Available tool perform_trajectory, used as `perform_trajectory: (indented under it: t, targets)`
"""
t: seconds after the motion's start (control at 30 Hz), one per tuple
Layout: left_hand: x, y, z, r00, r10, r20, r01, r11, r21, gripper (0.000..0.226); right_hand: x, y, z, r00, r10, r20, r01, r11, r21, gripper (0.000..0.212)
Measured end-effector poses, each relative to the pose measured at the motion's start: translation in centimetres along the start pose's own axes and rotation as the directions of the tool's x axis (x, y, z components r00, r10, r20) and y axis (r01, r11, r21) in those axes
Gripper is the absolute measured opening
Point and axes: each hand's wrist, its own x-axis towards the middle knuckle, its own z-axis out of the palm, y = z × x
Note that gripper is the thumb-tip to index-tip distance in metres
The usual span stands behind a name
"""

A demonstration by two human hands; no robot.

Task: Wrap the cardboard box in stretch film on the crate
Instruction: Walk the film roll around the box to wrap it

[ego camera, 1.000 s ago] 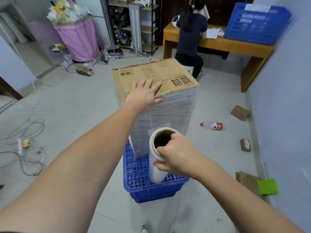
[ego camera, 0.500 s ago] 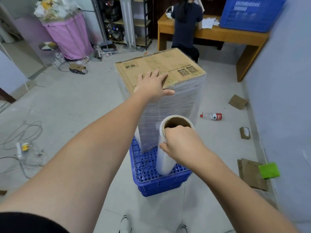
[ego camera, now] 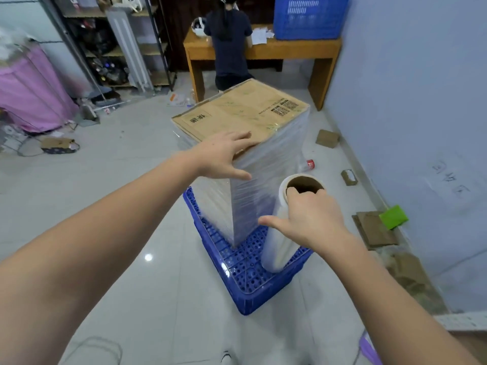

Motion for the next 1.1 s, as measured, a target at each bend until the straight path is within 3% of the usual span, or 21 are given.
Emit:
perform_trajectory:
  t: [0.1,0.3,0.5,0.73,0.9,1.1]
  targets:
    - [-1.5,-1.8,0.8,0.996,0.084,0.042,-0.088,0.992,0.095,0.122,0.6,-0.7,0.1,0.997,0.072,-0.006,-0.072,0.997,0.001,0.067]
    - [-1.7,-1.2,1.5,0.992,0.124,-0.006,-0.119,0.964,0.238,0.108,0.4,-0.2,-0.4,0.992,0.121,0.035,-0.122,0.992,0.033,0.045]
    - [-1.2,1.4,1.8,0.998,0.06,-0.034,-0.049,0.964,0.26,0.105,-1.1,1.1,-2.2,0.997,-0.056,0.055,0.055,0.998,0.008,0.04]
    - [-0.1,5.1,2.2,0.977,0.099,-0.188,-0.047,0.963,0.266,0.102,-3.7,1.0,-3.9,0.969,-0.231,0.089,0.232,0.973,0.0,0.046]
    - [-0.8,7.8,4.4,0.934,0.104,-0.342,-0.041,0.982,0.185,0.093,-4.9,0.5,-1.8,0.921,-0.372,0.116,0.365,0.928,0.077,0.024]
    - [-1.3,8.0,5.0,0.944,0.043,-0.328,0.012,0.986,0.164,0.091,-5.3,0.5,-1.0,0.906,-0.422,0.047,0.418,0.906,0.068,0.024]
